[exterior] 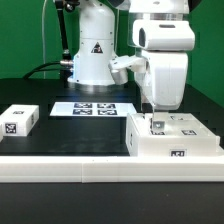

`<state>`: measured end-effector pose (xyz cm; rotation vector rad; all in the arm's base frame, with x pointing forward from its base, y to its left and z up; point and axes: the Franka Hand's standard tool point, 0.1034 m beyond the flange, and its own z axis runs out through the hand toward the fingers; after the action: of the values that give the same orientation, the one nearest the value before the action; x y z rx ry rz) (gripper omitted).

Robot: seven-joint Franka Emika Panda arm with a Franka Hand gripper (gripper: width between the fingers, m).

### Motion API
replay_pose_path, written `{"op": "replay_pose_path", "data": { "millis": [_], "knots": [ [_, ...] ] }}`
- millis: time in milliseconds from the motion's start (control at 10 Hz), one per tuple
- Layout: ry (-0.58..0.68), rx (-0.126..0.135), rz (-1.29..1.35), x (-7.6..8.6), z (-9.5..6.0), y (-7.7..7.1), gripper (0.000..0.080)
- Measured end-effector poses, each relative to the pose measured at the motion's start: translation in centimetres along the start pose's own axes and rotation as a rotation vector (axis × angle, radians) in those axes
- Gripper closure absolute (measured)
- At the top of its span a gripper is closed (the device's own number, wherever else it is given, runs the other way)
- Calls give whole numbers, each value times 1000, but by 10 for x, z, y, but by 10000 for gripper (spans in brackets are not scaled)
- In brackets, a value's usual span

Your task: Assemble cabinet

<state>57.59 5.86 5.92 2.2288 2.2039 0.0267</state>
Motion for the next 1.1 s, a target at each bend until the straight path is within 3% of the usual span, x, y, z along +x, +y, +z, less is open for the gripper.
{"op": "replay_pose_path", "data": {
  "millis": [200,400,600,1100],
  "knots": [
    [-1,-12,10,-2,-6,-8,2],
    [-10,-35,98,-4,-26,-30,2],
    [-17,-36,218,-3,-34,-46,2],
    [-15,-33,310,-2,-32,-48,2]
  ]
}}
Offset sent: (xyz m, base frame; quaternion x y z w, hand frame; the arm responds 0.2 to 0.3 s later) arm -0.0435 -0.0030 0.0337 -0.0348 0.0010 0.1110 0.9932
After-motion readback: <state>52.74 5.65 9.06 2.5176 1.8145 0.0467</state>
